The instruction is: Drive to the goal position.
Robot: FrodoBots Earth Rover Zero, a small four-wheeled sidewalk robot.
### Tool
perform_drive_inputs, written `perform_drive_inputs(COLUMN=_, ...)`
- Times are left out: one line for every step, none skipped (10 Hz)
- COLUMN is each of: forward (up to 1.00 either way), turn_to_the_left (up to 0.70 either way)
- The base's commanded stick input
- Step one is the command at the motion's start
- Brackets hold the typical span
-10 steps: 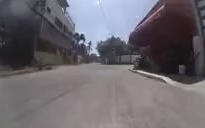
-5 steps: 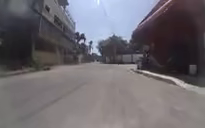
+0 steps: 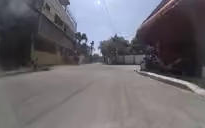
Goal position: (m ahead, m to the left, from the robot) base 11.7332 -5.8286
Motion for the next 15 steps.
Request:
perform_drive_inputs(forward=0.85, turn_to_the_left=0.0)
perform_drive_inputs(forward=0.85, turn_to_the_left=0.0)
perform_drive_inputs(forward=0.85, turn_to_the_left=0.0)
perform_drive_inputs(forward=0.85, turn_to_the_left=0.0)
perform_drive_inputs(forward=0.85, turn_to_the_left=0.0)
perform_drive_inputs(forward=0.85, turn_to_the_left=0.0)
perform_drive_inputs(forward=0.85, turn_to_the_left=0.0)
perform_drive_inputs(forward=0.85, turn_to_the_left=0.0)
perform_drive_inputs(forward=0.85, turn_to_the_left=0.0)
perform_drive_inputs(forward=0.85, turn_to_the_left=0.0)
perform_drive_inputs(forward=0.85, turn_to_the_left=0.0)
perform_drive_inputs(forward=0.85, turn_to_the_left=0.0)
perform_drive_inputs(forward=0.85, turn_to_the_left=0.0)
perform_drive_inputs(forward=0.85, turn_to_the_left=0.0)
perform_drive_inputs(forward=0.85, turn_to_the_left=0.0)
